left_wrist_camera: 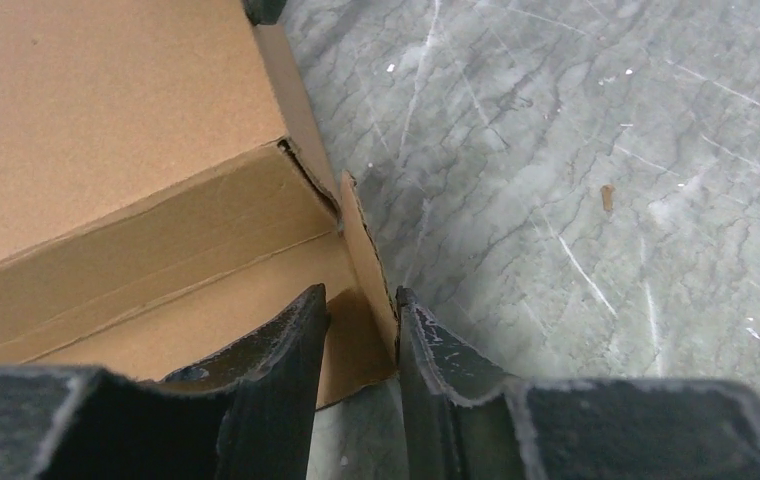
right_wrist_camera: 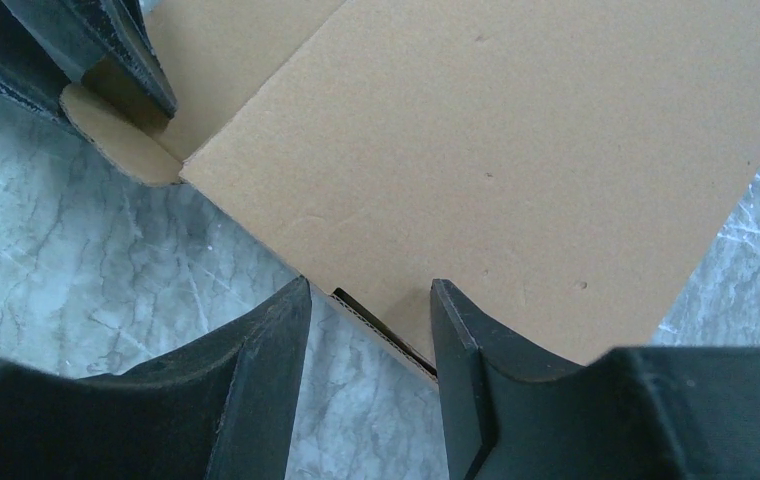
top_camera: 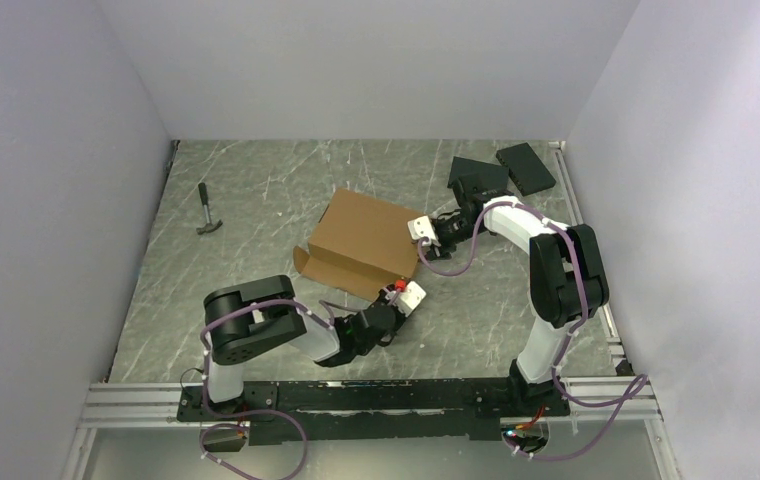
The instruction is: Fold the paper box
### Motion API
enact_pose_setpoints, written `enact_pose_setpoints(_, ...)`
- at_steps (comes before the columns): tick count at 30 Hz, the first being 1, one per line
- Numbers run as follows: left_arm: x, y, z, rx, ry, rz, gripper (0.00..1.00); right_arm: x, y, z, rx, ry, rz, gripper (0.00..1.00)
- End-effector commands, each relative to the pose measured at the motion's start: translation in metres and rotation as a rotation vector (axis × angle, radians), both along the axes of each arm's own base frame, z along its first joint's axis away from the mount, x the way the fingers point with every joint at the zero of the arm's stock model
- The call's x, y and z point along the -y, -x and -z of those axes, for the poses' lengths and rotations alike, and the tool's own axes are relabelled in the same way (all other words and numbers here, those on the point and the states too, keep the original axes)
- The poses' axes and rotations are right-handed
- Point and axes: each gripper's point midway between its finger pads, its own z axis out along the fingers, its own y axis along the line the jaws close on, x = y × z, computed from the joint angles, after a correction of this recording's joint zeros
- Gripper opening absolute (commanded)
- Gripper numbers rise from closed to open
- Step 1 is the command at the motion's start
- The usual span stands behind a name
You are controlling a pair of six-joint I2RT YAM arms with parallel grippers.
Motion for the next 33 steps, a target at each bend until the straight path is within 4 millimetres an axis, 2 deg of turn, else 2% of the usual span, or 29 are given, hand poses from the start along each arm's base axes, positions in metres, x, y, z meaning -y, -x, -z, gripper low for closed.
enact_pose_setpoints(1, -0.001, -0.005, -0.029, -0.033, 0.155, -0.092, 0.41, -0.002, 0.016, 0.01, -0.097, 0.018, -0.005, 0.49)
enact_pose_setpoints(8, -0.003, -0.006, -0.034, -0.134, 0.24, -0.11, 0.44, -0.001, 0.016, 0.01, -0.1, 0.023, -0.004, 0.49)
enact_pose_setpoints(15, -0.011, -0.014, -0.033, -0.214, 0.27, -0.148, 0.37, -0.001, 0.016, 0.011, -0.102, 0.025, -0.002, 0.49)
enact_pose_setpoints(19, -0.01, -0.013, -0.03, -0.233, 0.273, -0.142, 0.36, -0.001, 0.016, 0.011, -0.104, 0.025, -0.001, 0.48)
enact_pose_setpoints(33, 0.0, -0.009, -0.041, -0.219, 0.278, -0.071, 0.36, -0.001, 0.015, 0.011, -0.107, 0.029, 0.003, 0.48)
